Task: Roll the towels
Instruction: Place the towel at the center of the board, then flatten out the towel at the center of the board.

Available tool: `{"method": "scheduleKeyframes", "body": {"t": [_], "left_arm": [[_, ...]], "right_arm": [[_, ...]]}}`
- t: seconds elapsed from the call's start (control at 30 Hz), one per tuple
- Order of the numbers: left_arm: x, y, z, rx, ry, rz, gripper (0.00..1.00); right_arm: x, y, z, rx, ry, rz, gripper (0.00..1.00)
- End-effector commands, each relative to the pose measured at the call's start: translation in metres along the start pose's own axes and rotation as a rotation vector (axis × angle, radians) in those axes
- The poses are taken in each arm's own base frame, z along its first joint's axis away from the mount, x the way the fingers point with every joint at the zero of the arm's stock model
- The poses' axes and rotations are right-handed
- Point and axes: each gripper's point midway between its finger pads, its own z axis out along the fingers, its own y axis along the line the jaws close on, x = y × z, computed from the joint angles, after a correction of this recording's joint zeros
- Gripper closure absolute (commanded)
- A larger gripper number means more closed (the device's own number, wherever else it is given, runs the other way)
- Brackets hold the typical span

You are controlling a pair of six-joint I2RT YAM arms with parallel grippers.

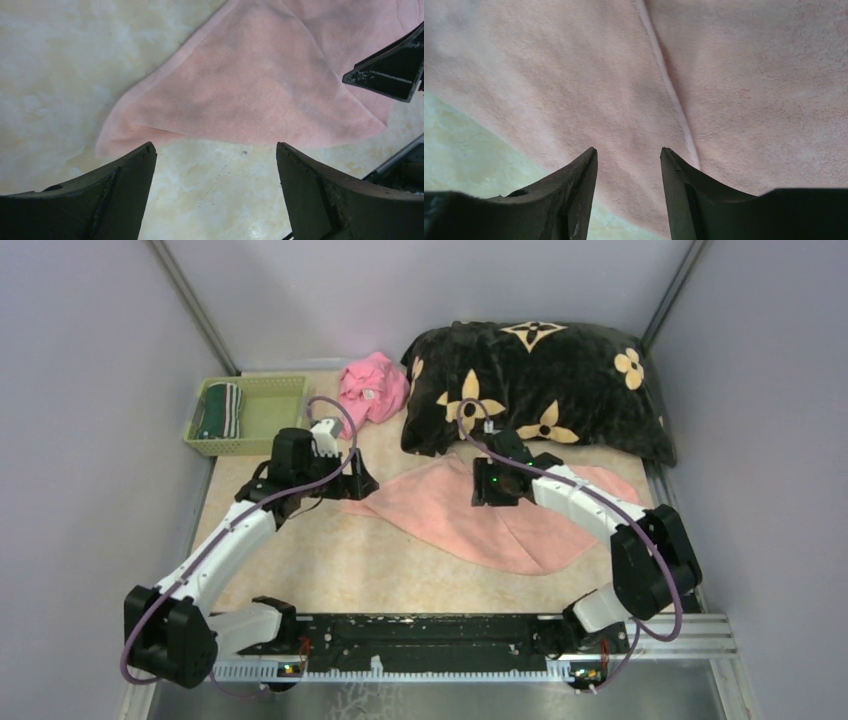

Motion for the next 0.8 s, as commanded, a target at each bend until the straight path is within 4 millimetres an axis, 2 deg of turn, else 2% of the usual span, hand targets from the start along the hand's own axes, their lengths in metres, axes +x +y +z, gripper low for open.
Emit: {"method": "scheduleKeyframes", "body": {"t": [0.0, 0.13, 0.33, 0.4, 0.47, 0.53, 0.77], "left_arm": [[0.022, -0.023, 0.017, 0.062, 0.093, -0.102, 0.07], [0.045, -0.017, 0.039, 0.012, 0.181, -0.179, 0.11], [0.058, -0.004, 0.052, -0.041, 0.178, -0.219, 0.12], [0.062, 0.001, 0.056, -0.061, 0.188, -0.225, 0.13], [0.066, 0.007, 0.060, -0.088, 0.198, -0.232, 0.13], [0.070, 0.011, 0.063, -0.106, 0.199, -0.238, 0.14], [0.091, 0.027, 0.077, -0.163, 0.256, -0.243, 0.19]], "right_arm": [[-0.031, 0.001, -0.012, -0.171, -0.126, -0.007, 0.51], [-0.063, 0.001, -0.003, -0.232, -0.217, -0.006, 0.52], [-0.097, -0.008, 0.025, -0.232, -0.274, -0.004, 0.54], [-0.101, -0.008, 0.037, -0.235, -0.267, -0.010, 0.54], [-0.097, -0.012, 0.057, -0.224, -0.233, -0.004, 0.55], [-0.095, -0.013, 0.067, -0.227, -0.217, -0.007, 0.56], [-0.088, -0.002, 0.080, -0.304, -0.188, -0.022, 0.62]]}}
